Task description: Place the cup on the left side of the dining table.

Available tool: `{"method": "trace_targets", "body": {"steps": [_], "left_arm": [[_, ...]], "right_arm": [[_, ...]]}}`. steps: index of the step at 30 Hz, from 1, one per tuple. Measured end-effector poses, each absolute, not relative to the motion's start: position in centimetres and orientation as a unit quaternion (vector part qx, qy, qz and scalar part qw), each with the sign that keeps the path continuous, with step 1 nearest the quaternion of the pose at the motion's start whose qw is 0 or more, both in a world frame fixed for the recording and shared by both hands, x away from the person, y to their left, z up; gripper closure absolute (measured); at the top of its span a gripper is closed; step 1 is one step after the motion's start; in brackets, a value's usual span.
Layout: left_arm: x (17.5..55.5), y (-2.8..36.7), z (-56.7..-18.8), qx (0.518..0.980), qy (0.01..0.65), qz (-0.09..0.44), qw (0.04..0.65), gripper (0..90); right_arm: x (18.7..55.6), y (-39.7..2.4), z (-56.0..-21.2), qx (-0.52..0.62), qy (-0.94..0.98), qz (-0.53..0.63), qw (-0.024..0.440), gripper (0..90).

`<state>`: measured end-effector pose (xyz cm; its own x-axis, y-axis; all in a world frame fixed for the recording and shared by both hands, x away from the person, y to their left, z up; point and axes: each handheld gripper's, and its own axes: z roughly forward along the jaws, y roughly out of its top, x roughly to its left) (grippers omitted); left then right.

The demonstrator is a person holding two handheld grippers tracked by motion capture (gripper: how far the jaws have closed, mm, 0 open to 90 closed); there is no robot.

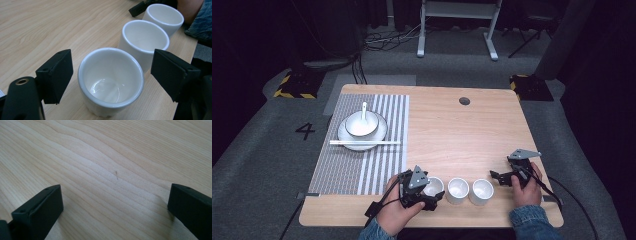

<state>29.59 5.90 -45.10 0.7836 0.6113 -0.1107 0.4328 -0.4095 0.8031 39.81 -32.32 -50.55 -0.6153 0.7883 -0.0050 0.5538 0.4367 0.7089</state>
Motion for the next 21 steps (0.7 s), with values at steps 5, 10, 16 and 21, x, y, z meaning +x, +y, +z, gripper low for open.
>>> {"method": "trace_targets", "body": {"steps": [5,10,16,21], "left_arm": [[29.8,5.5,-46.1,0.838,0.317,0.1,0.433,18.5],[30.0,5.1,-47.1,0.842,0.319,0.102,0.424,18.8],[30.0,4.7,-47.7,0.849,0.313,0.105,0.412,21.7],[30.1,4.8,-47.9,0.853,0.308,0.106,0.408,25.1]], "right_arm": [[39.8,-32.3,-50.5,0.404,0.83,0.344,0.17,0.3],[39.8,-32.3,-50.5,0.404,0.83,0.344,0.171,0.3],[39.8,-32.3,-50.5,0.404,0.83,0.344,0.17,0.3],[39.8,-32.3,-50.5,0.404,0.83,0.344,0.17,0.3]]}}
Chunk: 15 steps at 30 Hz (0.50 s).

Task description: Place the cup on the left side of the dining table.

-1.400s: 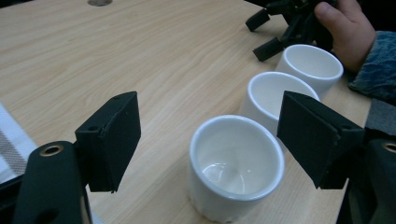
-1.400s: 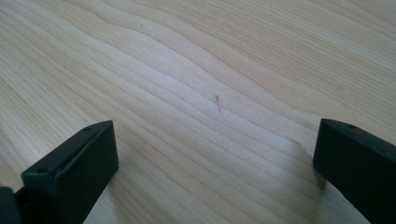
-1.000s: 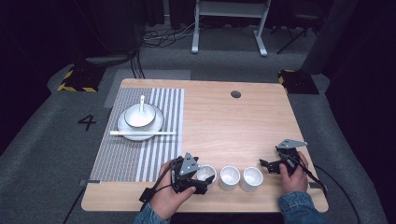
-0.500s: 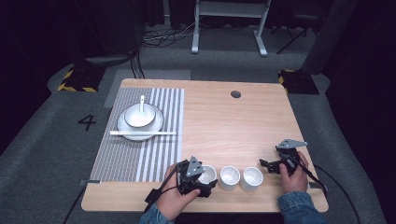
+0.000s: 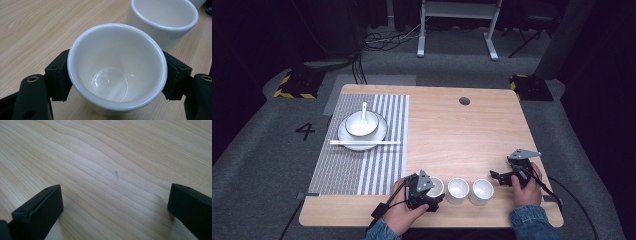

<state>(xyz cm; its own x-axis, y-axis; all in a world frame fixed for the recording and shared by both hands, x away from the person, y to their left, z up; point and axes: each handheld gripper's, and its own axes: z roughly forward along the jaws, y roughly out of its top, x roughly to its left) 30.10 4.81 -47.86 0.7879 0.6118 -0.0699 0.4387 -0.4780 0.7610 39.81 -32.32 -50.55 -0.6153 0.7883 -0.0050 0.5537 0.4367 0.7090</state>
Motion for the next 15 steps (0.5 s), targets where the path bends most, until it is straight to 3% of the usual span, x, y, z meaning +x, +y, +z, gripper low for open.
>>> {"method": "trace_targets", "body": {"steps": [15], "left_arm": [[30.12,4.82,-47.96,0.859,0.297,0.112,0.403,26.0]], "right_arm": [[39.81,-32.32,-50.55,0.404,0.83,0.344,0.17,0.3]]}}
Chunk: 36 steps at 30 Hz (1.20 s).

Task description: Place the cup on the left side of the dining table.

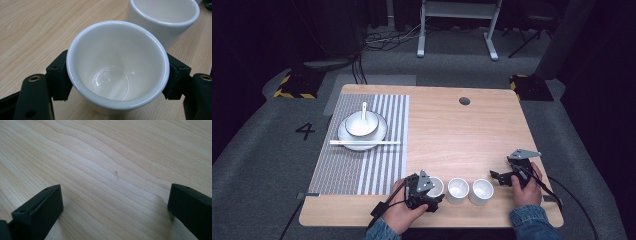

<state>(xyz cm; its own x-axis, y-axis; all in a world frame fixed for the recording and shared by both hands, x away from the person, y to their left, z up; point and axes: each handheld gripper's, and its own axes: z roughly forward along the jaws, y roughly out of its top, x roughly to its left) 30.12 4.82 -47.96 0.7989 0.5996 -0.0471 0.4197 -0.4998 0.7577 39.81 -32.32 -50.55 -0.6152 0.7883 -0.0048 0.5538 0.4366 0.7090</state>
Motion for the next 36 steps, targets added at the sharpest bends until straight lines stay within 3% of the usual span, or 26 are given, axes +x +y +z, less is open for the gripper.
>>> {"method": "trace_targets", "body": {"steps": [12,36], "left_arm": [[29.8,4.7,-47.2,0.864,0.307,0.098,0.387,26.3],[29.5,6.6,-43.8,0.848,0.314,0.125,0.407,26.3]], "right_arm": [[39.8,-32.3,-50.5,0.404,0.83,0.344,0.171,0.3],[39.8,-32.3,-50.5,0.404,0.83,0.344,0.17,0.3]]}}
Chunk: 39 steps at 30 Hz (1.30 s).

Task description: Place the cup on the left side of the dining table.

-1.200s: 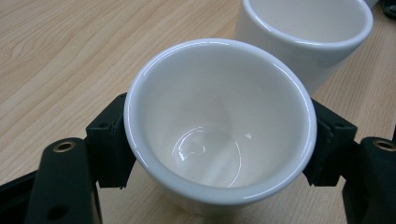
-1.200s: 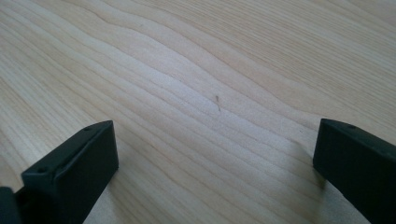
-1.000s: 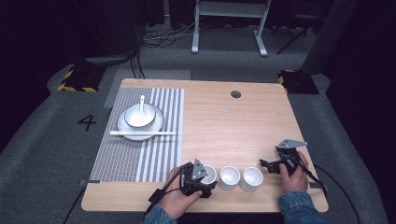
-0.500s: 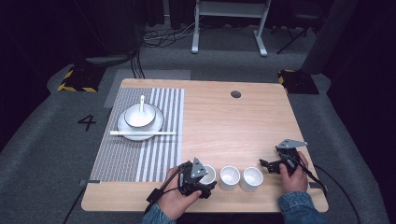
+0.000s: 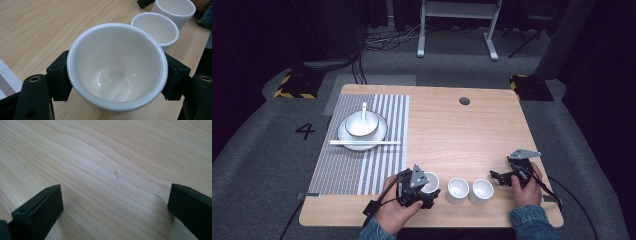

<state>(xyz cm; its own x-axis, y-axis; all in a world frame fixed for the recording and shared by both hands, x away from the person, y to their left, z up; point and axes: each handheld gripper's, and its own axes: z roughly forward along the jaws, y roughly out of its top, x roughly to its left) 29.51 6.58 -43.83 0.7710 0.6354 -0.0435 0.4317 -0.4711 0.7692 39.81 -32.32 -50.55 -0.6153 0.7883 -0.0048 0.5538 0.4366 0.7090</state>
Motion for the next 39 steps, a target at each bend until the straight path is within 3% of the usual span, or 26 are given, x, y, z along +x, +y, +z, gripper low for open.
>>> {"method": "trace_targets", "body": {"steps": [39], "left_arm": [[32.2,12.1,-40.1,0.787,0.371,0.199,0.452,26.3]], "right_arm": [[39.8,-32.3,-50.5,0.404,0.83,0.344,0.17,0.2]]}}
